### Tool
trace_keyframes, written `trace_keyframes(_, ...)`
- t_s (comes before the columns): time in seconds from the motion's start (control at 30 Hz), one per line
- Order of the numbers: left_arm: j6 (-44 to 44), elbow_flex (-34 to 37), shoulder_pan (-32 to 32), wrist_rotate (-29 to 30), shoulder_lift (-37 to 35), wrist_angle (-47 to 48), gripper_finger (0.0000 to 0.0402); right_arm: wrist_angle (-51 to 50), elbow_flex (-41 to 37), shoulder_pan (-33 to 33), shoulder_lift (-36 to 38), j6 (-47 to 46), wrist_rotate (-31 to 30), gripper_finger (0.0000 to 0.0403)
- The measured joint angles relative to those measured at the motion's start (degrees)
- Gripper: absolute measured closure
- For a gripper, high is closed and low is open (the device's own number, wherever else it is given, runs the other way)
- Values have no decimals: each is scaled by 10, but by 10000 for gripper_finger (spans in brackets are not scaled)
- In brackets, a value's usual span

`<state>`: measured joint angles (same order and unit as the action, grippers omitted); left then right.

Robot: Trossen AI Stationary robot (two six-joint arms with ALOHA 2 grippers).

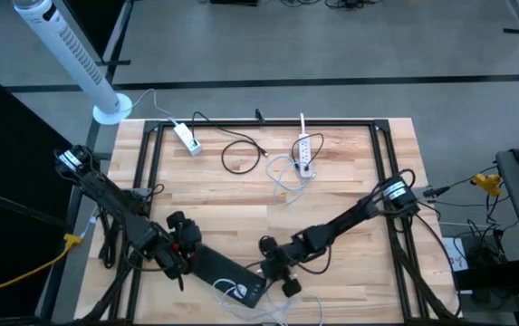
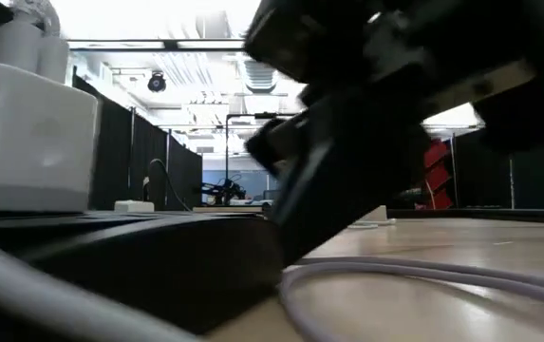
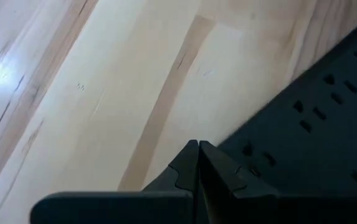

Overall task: Insert USB
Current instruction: Adjust the black outlet, then return to Home Position

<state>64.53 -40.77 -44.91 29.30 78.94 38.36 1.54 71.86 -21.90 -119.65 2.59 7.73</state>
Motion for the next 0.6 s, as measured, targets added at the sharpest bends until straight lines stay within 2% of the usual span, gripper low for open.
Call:
trace_keyframes(0.17,-3,0,0,-2,0,2,401,11,69,22,-61,26,9,401)
trace_keyframes(0.27,-6,0,0,-20,0,3,401,-43,109,28,-72,40,8,401)
trace_keyframes(0.37,-4,0,-1,-49,0,4,401,-151,131,28,-51,59,-35,402)
trace_keyframes(0.47,0,0,-1,-49,0,6,401,-239,131,25,-10,73,-82,403)
trace_keyframes(0.6,-7,0,0,16,-2,5,402,-339,114,27,66,74,-94,402)
